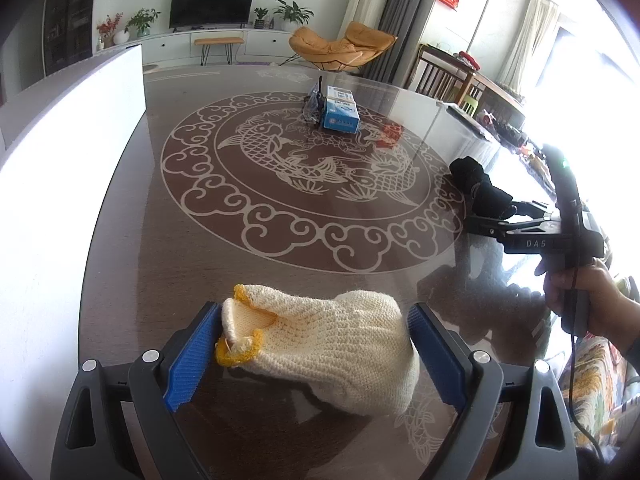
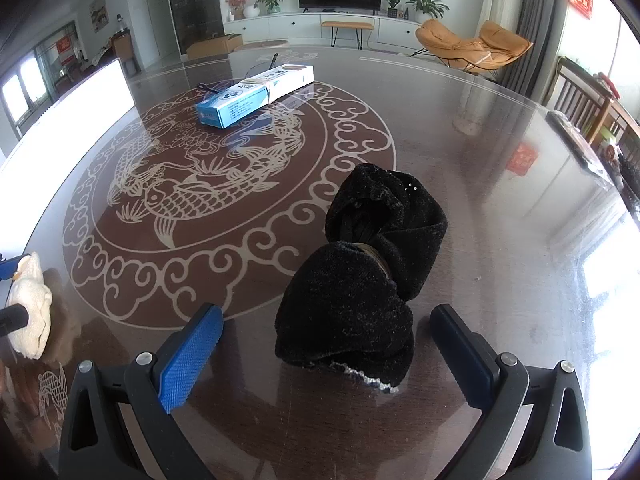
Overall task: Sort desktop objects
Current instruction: 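Carry the cream knit bag and black scrunchie into the white bin while opening both tools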
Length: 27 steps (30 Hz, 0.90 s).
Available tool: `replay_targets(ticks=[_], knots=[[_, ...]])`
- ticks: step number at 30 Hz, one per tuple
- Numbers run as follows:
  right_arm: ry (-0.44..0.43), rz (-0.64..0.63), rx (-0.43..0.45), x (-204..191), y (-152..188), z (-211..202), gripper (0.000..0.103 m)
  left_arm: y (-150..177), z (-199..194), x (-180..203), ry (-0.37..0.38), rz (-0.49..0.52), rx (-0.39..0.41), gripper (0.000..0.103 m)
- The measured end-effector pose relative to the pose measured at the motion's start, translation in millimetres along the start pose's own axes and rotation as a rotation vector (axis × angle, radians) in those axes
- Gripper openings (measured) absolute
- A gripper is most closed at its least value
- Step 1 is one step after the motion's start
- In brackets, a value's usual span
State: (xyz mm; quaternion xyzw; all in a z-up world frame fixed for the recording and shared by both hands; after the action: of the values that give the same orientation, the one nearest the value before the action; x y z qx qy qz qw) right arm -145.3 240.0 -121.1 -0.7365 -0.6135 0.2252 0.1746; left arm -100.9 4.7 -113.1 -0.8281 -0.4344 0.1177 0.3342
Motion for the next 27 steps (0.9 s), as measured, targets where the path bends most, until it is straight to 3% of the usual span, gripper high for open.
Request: replay_targets(ticks=[2, 4, 9, 15, 18, 20, 21, 22, 23, 25, 27], knots=[[-0.010, -0.019, -0.010, -2, 4, -2, 0.103, -9, -1, -2, 0.012, -0.020, 0.024, 0.094], [-0.014, -0.028, -0.019, -2, 7, -3, 0.103, -14, 7, -1, 0.019, -0.015, -0.004, 0.094], [-0.057, -0.018, -0.065, -3, 14, -9, 0.103, 4, 10, 12, 0.043, 0.056, -0.043, 0.094], [-0.067, 0.010, -0.080, 6, -10, -19, 0.103, 1, 14, 25, 0.039, 0.103, -0.047, 0.093], [-0.082, 0.036, -0.154, 7, -18, -17, 0.103, 5, 18, 42, -0.005, 0.222, -0.065, 0.090], [-0.097, 0.030, -0.190, 3, -18, -16, 0.103, 6, 14, 45, -0.024, 0.236, -0.046, 0.080], [-0.092, 0.015, -0.196, 1, -17, -16, 0.098, 6, 12, 44, -0.025, 0.217, -0.038, 0.078], [-0.080, 0.002, -0.196, 1, -16, -15, 0.071, 7, 10, 42, -0.030, 0.197, -0.029, 0.075], [-0.074, -0.001, -0.213, 1, -13, -13, 0.036, 7, 8, 41, -0.030, 0.185, -0.018, 0.070], [-0.073, 0.037, -0.243, 5, -9, -10, 0.033, 5, 0, 40, -0.020, 0.152, 0.011, 0.061], [-0.065, 0.054, -0.210, 6, -12, -18, 0.033, 2, -12, 40, -0.002, 0.103, 0.043, 0.050]])
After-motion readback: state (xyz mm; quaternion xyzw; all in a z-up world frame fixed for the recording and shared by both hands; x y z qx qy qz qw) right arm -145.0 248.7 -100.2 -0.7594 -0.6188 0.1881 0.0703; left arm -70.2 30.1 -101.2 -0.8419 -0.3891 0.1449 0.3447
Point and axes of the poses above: each gripper's, at about its wrist camera, not at the fingertips, and z roughly the way its jaws point, x to its right, y to its underside, the point moved 10 cm from there along z, roughly the way its jaws point, and after that the axes turned 13 degrees about z, right-handed, at the moved point
